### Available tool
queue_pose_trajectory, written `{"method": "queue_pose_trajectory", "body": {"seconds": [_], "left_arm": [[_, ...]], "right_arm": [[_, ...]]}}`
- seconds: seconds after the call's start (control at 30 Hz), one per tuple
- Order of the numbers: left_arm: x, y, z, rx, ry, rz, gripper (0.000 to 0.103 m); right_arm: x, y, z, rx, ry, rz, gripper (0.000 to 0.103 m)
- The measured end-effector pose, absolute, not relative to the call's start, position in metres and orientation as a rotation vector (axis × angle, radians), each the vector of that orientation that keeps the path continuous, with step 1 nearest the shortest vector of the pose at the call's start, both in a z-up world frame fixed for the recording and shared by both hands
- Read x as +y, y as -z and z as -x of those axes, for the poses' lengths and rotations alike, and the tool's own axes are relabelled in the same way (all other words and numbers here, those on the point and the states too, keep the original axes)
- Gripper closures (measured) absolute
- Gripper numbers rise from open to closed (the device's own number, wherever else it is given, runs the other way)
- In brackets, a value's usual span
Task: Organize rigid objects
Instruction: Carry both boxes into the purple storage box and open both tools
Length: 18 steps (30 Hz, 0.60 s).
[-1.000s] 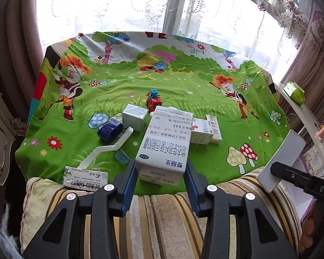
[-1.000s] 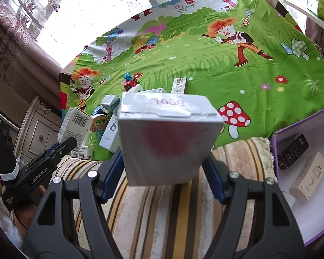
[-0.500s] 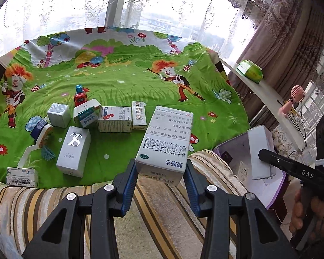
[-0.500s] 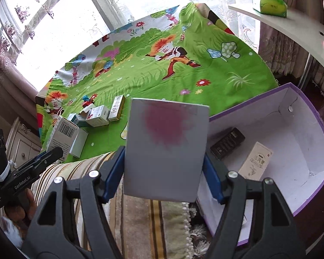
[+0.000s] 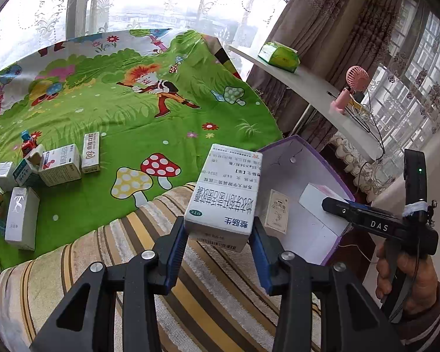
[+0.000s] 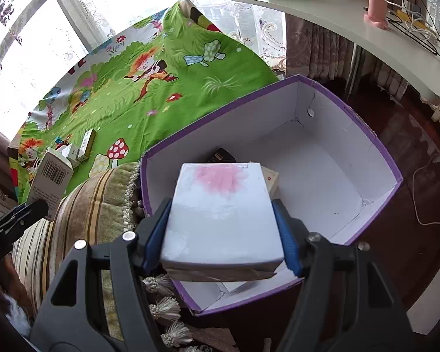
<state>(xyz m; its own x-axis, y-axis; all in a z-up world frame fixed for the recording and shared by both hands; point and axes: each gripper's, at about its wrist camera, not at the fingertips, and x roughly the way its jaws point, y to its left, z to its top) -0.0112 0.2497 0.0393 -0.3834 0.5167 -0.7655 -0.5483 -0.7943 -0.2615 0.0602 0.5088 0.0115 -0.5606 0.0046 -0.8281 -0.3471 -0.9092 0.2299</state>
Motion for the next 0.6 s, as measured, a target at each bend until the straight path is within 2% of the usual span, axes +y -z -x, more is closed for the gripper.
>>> {"method": "queue_pose_trajectory", "body": {"seconds": [0.27,0.3,0.33,0.43,0.6], "left_arm": [[0.287,-0.042,0.006,0.08,-2.117,1.162,0.059],[0.291,-0.041,0.007,0.076,-2.102,1.158,0.057],[0.294,-0.04,0.007,0.076,-2.086,1.163,0.051],[0.296,-0.037,0.009,0.083,-2.095,1.179,0.037],[0.286,-0.039,0.013,0.055,-2.132,1.191,0.035]], "right_arm": [[0.541,-0.009,-0.074,0.606,-2.456,1.294,0.032],[0.543,-0.01,-0.075,0.613,-2.452,1.287,0.029],[0.544,-0.01,-0.075,0.619,-2.45,1.278,0.024],[0.544,-0.012,-0.076,0.623,-2.456,1.256,0.02],[0.543,-0.014,-0.074,0.626,-2.471,1.244,0.019]]}}
